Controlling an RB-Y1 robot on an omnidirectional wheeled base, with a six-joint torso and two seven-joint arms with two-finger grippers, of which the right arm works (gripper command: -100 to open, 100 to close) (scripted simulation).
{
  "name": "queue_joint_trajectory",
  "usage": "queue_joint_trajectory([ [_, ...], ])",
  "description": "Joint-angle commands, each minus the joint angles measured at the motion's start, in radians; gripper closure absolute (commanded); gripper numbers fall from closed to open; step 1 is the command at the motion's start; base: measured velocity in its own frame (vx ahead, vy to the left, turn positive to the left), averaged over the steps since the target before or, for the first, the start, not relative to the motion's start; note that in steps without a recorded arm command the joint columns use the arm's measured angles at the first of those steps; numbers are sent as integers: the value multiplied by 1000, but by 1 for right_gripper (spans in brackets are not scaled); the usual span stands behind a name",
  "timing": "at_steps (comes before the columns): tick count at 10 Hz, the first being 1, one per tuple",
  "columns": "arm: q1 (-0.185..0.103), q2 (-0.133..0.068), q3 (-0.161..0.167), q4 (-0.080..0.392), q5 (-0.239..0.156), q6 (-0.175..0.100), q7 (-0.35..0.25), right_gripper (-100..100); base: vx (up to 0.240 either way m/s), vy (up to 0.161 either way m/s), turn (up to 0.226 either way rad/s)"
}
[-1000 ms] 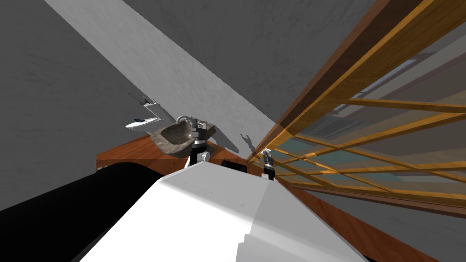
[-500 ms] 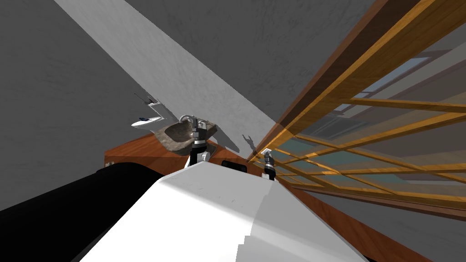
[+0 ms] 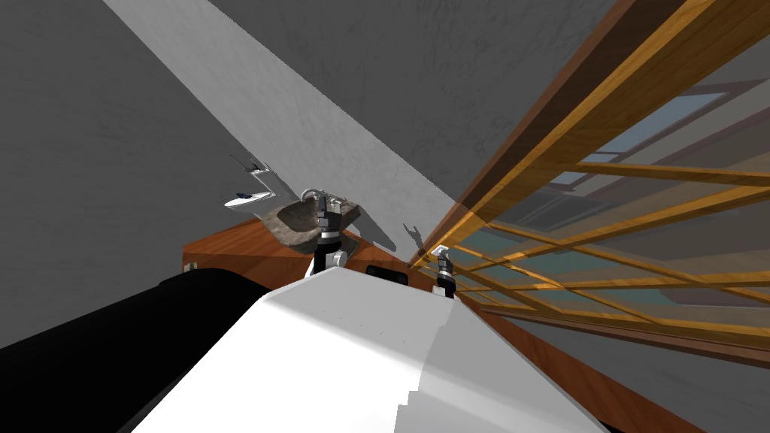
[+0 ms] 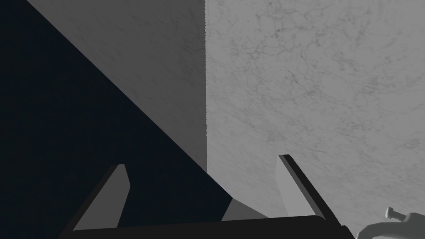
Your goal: Pull the door open
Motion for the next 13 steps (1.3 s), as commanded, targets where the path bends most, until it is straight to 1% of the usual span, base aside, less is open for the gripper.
queue_joint_trajectory([
  [1, 4, 11, 19, -8, -2, 2, -28, 100, -17, -4, 14],
  [2, 4, 7, 27, -6, -17, 1, -65, 100, -27, -1, 36],
  [3, 4, 2, 35, -4, -33, 1, -89, 100, -42, -3, 51],
  [4, 4, 2, 35, -4, -33, 1, -104, 100, -31, -5, 23],
  [5, 4, -2, 43, -3, -50, 0, -137, 100, -27, -4, 43],
  [6, 4, -2, 43, -3, -50, 0, -144, 100, -19, -6, 29],
  [7, 4, -7, 52, -1, -67, 0, -183, 100, -25, -5, 46],
  [8, 4, -7, 52, -1, -67, 0, -185, 100, -22, -14, 32],
  [9, 4, -12, 61, 1, -84, -1, -222, 100, -27, -12, 53],
  [10, 4, -12, 61, 1, -84, -1, -225, 100, -25, -7, 14],
  [11, 4, -16, 69, 3, -101, -1, -264, 100, -24, -4, 43],
  [12, 4, -21, 78, 5, -118, -2, -290, 100, -36, -8, 75],
  [13, 4, -21, 78, 5, -118, -2, -306, 100, -27, -12, 33],
])
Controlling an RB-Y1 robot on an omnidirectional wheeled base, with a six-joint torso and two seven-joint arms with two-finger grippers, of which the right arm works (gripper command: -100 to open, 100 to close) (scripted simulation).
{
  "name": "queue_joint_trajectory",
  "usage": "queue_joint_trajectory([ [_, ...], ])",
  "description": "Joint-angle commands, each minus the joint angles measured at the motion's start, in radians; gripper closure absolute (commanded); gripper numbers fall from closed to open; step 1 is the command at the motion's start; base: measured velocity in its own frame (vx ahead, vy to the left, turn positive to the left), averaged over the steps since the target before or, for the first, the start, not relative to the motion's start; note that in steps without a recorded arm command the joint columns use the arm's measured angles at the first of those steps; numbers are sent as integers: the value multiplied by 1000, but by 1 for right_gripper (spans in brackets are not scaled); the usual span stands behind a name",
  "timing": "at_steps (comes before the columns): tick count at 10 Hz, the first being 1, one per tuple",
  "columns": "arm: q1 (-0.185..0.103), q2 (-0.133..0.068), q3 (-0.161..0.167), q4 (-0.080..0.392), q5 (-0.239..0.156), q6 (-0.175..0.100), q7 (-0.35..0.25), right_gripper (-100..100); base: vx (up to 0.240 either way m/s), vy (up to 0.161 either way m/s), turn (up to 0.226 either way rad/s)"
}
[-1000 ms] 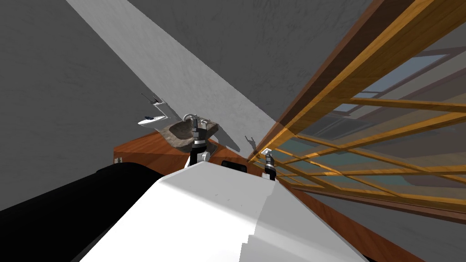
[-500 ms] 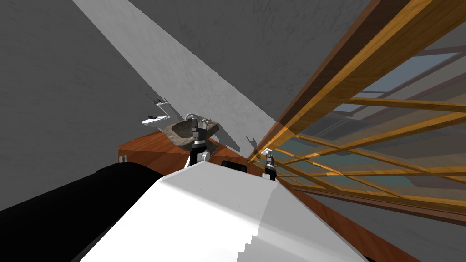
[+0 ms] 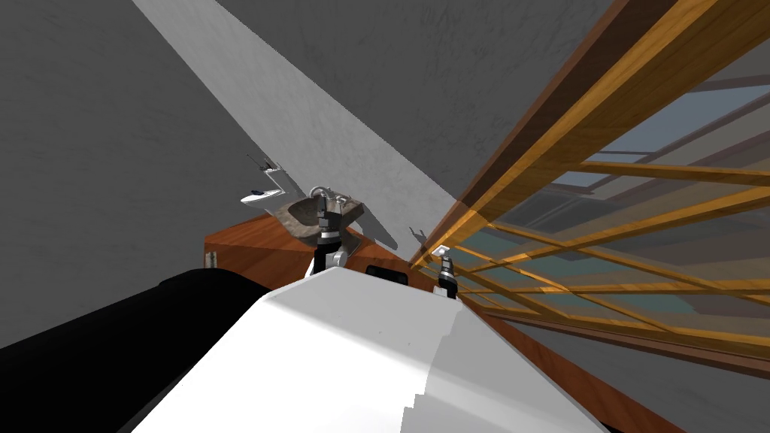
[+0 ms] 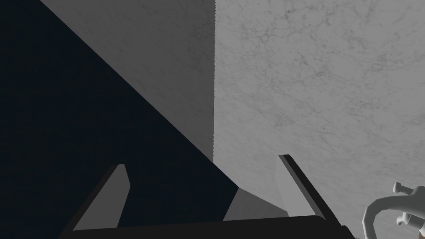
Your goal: Pull the door open
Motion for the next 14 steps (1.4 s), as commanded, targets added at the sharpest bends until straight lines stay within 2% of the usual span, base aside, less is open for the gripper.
queue_joint_trajectory([
  [1, 0, 10, 29, -12, -13, 8, -50, 100, -31, -2, 50],
  [2, 0, 10, 29, -12, -13, 8, -59, 100, -22, -7, 11],
  [3, 0, 6, 38, -11, -31, 7, -96, 100, -28, -10, 42],
  [4, 0, 6, 38, -11, -31, 7, -100, 100, -25, -7, 49],
  [6, -1, -4, 56, -7, -67, 6, -164, 100, -34, -7, 69],
  [9, -1, -9, 65, -5, -85, 5, -225, 100, -26, -8, 27],
  [10, -1, -14, 74, -3, -103, 5, -262, 100, -27, 1, 47],
  [11, -1, -14, 74, -3, -103, 5, -266, 100, -26, -3, 25],
  [13, -1, -24, 93, 1, -140, 3, -331, 100, -38, -15, 58],
  [14, -1, -24, 93, 1, -140, 3, -350, 100, -35, -10, 47],
])
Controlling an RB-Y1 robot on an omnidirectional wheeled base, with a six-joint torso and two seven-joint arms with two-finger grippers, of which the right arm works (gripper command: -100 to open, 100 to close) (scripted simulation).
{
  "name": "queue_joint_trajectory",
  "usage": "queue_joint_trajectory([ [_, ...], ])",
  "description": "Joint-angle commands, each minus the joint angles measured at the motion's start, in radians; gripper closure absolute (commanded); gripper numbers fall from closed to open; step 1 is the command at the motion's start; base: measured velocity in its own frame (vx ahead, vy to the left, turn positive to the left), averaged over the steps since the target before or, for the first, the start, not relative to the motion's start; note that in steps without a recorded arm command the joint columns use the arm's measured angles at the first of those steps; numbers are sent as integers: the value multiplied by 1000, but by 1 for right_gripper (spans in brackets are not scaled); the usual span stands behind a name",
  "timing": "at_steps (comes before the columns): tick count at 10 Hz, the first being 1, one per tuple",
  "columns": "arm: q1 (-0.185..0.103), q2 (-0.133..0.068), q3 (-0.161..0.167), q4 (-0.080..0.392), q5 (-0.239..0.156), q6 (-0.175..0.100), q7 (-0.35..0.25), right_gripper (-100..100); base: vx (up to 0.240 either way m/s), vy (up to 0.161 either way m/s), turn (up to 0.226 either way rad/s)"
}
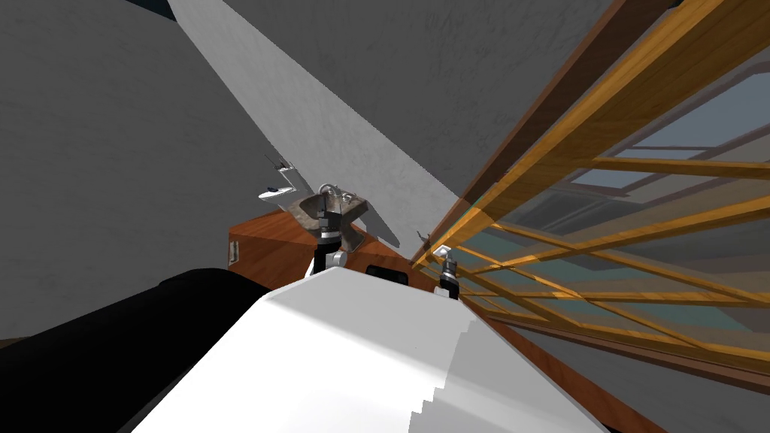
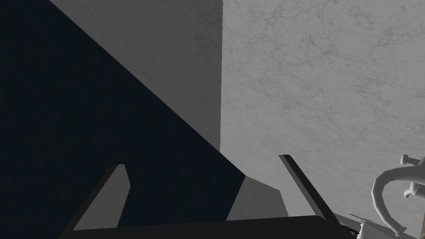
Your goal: Pull the door open
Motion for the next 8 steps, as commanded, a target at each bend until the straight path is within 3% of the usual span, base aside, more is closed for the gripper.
queue_joint_trajectory([
  [1, -12, 10, 30, -3, -14, -6, -50, 100, -35, -5, 56],
  [2, -12, 10, 30, -3, -14, -6, -58, 100, -20, -2, 24],
  [4, -12, 0, 49, 1, -51, -8, -125, 100, -29, -9, 63],
  [6, -12, 0, 49, 1, -51, -8, -142, 100, -24, -5, 15],
  [8, -12, -10, 68, 5, -88, -9, -208, 100, -28, -9, 53],
])
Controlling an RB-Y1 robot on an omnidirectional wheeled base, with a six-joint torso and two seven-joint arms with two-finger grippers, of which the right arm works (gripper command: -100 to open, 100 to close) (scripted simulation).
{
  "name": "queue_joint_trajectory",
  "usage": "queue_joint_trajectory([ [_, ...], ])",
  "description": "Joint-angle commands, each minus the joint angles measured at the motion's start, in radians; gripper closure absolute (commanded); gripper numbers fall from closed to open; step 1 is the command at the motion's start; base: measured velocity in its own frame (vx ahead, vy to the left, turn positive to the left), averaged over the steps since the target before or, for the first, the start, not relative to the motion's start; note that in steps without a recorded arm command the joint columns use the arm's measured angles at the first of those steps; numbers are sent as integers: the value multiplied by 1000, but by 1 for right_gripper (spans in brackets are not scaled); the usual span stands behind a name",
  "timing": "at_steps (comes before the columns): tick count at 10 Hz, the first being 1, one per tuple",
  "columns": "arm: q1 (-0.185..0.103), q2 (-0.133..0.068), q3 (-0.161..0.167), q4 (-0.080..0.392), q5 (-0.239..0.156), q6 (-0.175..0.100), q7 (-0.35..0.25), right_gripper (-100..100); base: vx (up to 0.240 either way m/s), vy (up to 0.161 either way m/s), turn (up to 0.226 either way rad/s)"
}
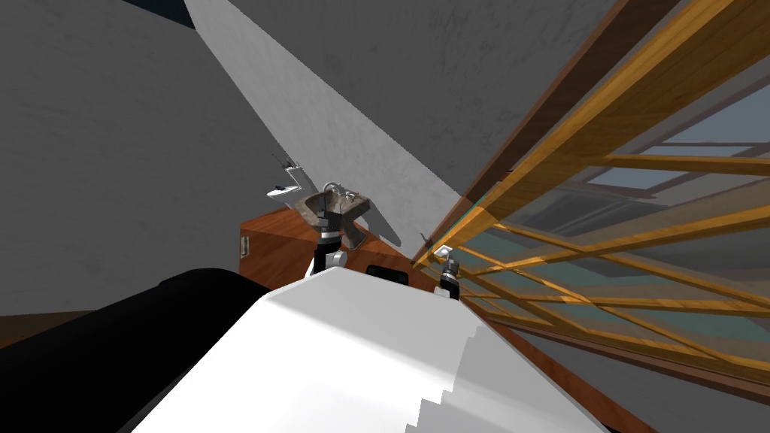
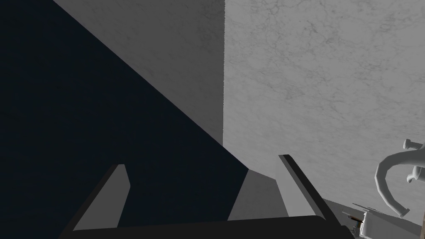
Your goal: Pull the door open
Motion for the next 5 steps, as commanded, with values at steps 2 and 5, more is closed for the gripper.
queue_joint_trajectory([
  [2, -4, 2, 10, 1, -23, -1, -58, -100, -37, -21, 4],
  [5, -9, 6, 25, 2, -58, -2, -143, -100, -44, 21, 50],
])
